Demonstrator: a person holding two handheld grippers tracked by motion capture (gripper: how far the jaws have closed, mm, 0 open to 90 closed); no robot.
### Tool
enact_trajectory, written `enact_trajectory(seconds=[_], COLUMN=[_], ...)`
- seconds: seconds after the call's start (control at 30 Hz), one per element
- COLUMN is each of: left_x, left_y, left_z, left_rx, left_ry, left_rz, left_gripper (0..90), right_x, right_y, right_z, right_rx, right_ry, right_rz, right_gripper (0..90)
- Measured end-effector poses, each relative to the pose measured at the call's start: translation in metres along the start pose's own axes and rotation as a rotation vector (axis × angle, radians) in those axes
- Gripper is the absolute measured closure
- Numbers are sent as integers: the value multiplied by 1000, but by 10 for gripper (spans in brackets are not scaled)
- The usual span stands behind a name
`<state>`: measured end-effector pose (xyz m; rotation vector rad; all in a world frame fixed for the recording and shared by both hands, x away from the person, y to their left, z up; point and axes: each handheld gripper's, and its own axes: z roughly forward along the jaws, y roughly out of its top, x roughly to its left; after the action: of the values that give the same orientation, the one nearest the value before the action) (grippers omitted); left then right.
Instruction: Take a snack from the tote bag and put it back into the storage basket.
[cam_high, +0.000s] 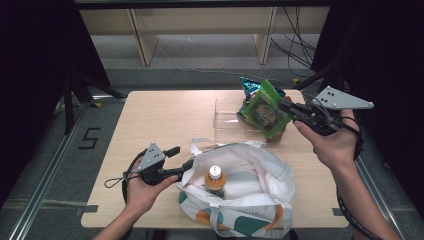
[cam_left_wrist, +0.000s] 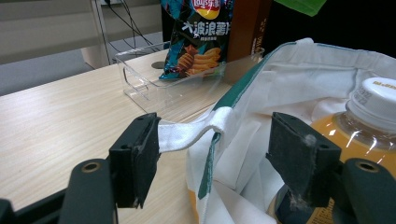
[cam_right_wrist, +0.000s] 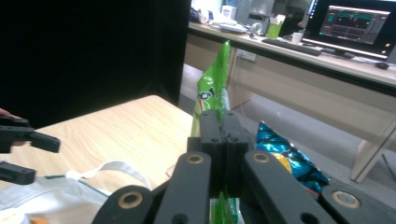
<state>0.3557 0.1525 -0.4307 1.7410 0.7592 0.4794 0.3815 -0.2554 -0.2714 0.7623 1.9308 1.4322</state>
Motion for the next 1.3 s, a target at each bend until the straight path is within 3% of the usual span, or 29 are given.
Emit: enact_trajectory(seconds=[0.03,0.27,0.3,0.33,0.43,0.57,0.73,0.8,1.07,1.3], left_x=[0,1,1,1,0,0,0,1,1,0], left_y=[0,0,0,0,0,0,0,0,0,0], left_z=[0,0,0,0,0,0,0,0,0,0], left_rx=[0,-9,-9,-9,0,0,0,-9,-7,-2], left_ry=[0,-4,-5,-5,3,1,2,-3,-2,1], left_rz=[0,-1,1,1,1,3,1,2,0,2], left_gripper=[332,332,332,332,332,332,333,332,332,332], right_x=[0,-6,-6,-9,-9,-13,-14,-16,-17,-22], right_y=[0,-5,-5,-6,-7,-7,-7,-7,-9,-10], right_z=[1,8,9,11,14,18,25,27,36,43], right_rx=[9,6,18,3,20,25,29,34,31,38], right_ry=[1,-30,-20,-34,-40,-46,-44,-60,-64,-77], right_rz=[19,3,23,5,21,2,33,6,33,8], right_gripper=[900,900,900,900,900,900,900,900,900,900])
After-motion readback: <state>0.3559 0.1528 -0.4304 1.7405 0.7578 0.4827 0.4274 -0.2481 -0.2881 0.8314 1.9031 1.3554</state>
